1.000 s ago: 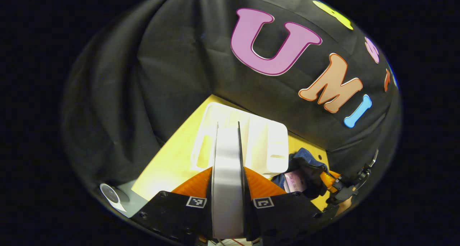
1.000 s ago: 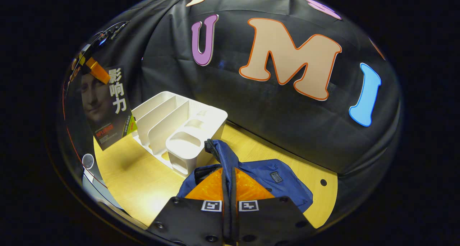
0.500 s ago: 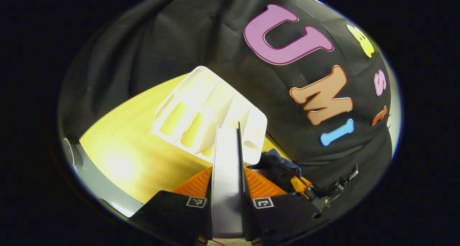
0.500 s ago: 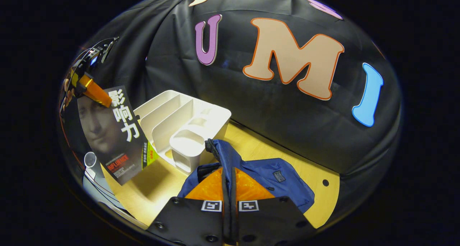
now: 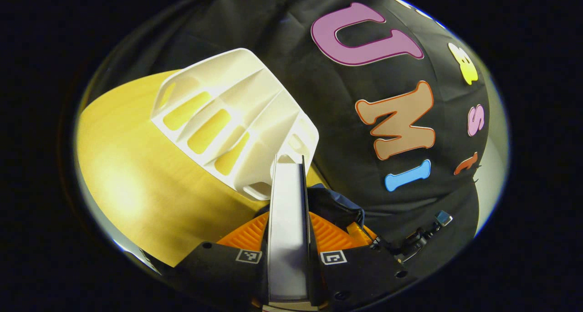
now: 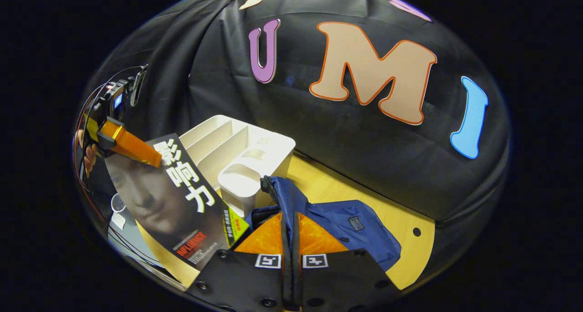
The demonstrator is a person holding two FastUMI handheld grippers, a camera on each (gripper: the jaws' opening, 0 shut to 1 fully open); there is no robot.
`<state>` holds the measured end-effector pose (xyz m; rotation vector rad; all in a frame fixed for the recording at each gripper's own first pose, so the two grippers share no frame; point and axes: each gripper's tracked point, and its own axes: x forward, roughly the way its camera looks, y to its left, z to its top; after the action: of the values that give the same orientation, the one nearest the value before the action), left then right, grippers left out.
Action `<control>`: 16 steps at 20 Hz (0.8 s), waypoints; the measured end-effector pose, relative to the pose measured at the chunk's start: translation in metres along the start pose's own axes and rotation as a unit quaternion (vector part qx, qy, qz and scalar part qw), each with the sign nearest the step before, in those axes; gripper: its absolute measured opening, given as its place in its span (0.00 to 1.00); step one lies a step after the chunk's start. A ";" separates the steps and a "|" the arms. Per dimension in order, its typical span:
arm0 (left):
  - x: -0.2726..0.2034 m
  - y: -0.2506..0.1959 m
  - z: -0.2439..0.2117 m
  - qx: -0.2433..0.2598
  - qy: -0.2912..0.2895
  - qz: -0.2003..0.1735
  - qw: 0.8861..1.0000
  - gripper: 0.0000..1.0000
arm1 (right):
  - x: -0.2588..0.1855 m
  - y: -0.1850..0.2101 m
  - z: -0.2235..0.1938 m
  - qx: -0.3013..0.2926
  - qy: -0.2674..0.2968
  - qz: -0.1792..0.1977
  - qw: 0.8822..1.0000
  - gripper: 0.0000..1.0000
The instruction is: Open the schoolbag, grab two books from the bookshelf and put them into the schoolbag.
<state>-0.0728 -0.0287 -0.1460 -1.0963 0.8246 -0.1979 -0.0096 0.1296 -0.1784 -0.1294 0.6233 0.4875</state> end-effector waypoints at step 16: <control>0.089 0.002 -0.064 -0.075 -0.086 -0.021 0.993 0.32 | -0.003 -0.004 -0.001 -0.003 -0.013 0.025 1.000 0.04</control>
<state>-0.0544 -0.1196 -0.2048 -1.2545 0.6709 -0.0750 -0.0100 0.1245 -0.1776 -0.1129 0.6008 0.5390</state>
